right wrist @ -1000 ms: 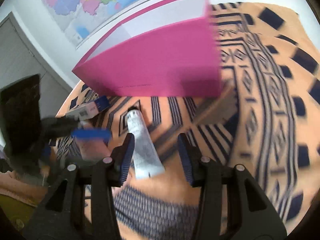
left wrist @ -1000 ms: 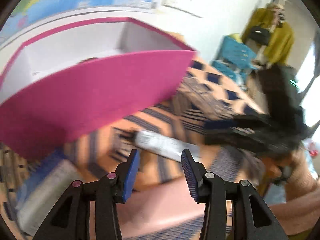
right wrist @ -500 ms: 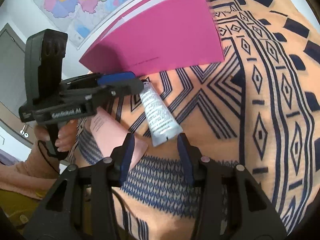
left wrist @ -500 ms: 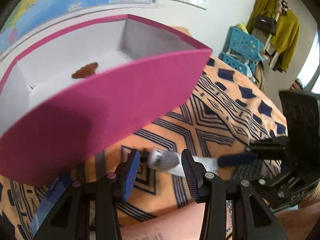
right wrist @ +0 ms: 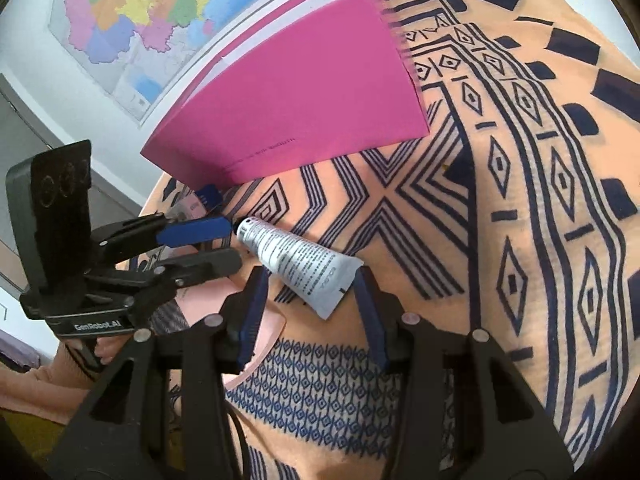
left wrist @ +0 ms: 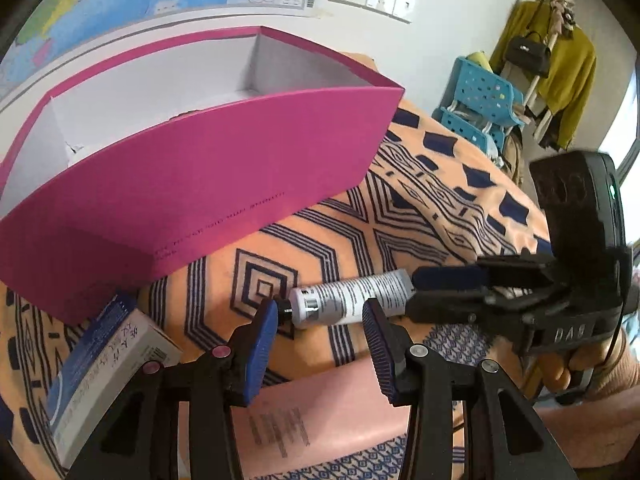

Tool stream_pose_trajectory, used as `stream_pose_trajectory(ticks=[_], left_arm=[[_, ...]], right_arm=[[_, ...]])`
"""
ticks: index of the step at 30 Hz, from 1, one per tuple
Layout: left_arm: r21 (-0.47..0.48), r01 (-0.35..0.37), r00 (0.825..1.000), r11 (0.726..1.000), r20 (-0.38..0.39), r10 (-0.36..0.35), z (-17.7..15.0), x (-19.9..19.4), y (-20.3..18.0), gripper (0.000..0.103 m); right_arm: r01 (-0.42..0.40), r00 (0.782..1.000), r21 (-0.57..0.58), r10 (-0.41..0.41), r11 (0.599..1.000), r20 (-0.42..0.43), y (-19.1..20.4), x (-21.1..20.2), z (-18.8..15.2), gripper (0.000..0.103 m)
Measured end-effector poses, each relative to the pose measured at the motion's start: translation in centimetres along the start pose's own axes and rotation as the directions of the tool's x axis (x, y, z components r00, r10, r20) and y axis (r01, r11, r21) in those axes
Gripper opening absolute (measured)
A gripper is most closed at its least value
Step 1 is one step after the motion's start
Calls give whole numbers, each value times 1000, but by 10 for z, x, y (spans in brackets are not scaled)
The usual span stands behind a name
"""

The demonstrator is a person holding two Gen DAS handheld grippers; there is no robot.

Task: Organize rigid objects
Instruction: 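Lift the white squeeze tube off the cover with the right tool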

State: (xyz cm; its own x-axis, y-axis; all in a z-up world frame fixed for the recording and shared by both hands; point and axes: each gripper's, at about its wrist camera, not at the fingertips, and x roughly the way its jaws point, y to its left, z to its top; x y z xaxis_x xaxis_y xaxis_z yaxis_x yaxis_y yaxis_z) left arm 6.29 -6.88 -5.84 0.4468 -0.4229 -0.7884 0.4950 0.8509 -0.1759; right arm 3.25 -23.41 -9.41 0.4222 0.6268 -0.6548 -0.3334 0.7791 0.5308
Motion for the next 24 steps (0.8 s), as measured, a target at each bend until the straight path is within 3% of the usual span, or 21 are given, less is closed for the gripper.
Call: stream_pose_trajectory(ticks=[4,10,11,12,13,14,17,21,24], left_arm=[[4,-32,999,999,2,32,1,4,-4,45],[-41,-12,1000,999,11,13,-1,-2,-3,45],[-52,18,1000,998,16,-18,-2,-4,-4,44],[-54,32,999,998,19,-31,-2,-4,-6,39],[-49,23,999,999,24,-22,-2,-5,-9,34],[-40,-1,1000,999,26,2,-1,-4,-12,34],[-61,9,1000,998,4,-8,-3,4,-9,34],[-45,-10,1000,999,11,10,-7,2,-9,35],[-43,-17,1000,999,12,18,-9,3,-9,35]], right_arm=[[21,1000,-3,-21,1000,18,4,1,-2,49],[19,999,3,-19,1000,31,7,3,-1,52],[11,999,6,-12,1000,32,7,3,-1,51],[-20,999,10,20,1000,36,7,2,-1,42],[-72,996,13,72,997,44,11,1,0,41],[-74,996,-1,74,997,43,16,1,1,38],[-6,999,-45,8,999,49,24,1,5,38],[48,996,6,-49,999,71,7,-7,5,39],[59,997,52,-61,997,40,-9,-6,2,39]])
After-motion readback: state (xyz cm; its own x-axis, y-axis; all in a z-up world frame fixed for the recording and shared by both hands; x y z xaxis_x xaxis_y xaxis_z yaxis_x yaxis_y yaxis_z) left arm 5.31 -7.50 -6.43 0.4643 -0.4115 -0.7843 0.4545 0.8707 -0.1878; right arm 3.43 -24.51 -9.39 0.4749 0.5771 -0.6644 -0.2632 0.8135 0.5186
